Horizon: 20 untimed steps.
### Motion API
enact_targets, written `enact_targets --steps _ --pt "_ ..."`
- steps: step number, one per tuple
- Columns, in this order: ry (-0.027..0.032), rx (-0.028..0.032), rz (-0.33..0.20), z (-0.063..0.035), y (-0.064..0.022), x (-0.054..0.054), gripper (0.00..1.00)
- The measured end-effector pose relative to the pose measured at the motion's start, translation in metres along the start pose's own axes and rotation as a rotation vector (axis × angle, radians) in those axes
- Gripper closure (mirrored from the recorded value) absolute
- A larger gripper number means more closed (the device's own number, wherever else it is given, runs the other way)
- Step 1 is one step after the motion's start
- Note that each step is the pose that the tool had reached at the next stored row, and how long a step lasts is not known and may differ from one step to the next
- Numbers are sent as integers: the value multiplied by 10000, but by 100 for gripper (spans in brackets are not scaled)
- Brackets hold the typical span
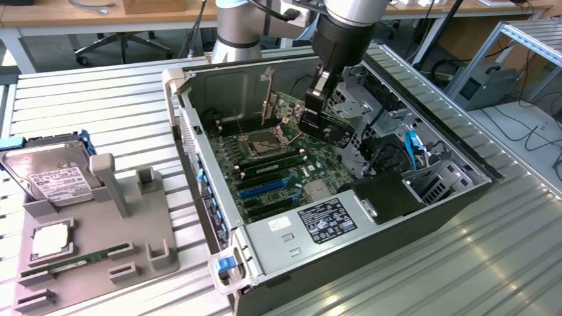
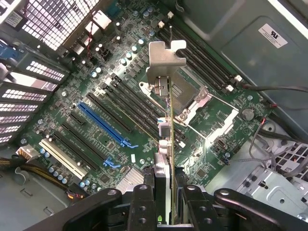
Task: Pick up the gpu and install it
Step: 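Insert the gpu into the slot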
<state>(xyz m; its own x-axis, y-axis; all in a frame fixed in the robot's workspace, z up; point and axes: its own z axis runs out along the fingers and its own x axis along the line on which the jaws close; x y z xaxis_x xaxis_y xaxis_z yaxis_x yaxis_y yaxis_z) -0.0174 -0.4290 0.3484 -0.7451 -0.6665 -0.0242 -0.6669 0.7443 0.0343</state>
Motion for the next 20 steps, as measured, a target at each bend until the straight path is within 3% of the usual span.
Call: enact_targets --steps 20 --pt "11 -7 -304 0 0 0 73"
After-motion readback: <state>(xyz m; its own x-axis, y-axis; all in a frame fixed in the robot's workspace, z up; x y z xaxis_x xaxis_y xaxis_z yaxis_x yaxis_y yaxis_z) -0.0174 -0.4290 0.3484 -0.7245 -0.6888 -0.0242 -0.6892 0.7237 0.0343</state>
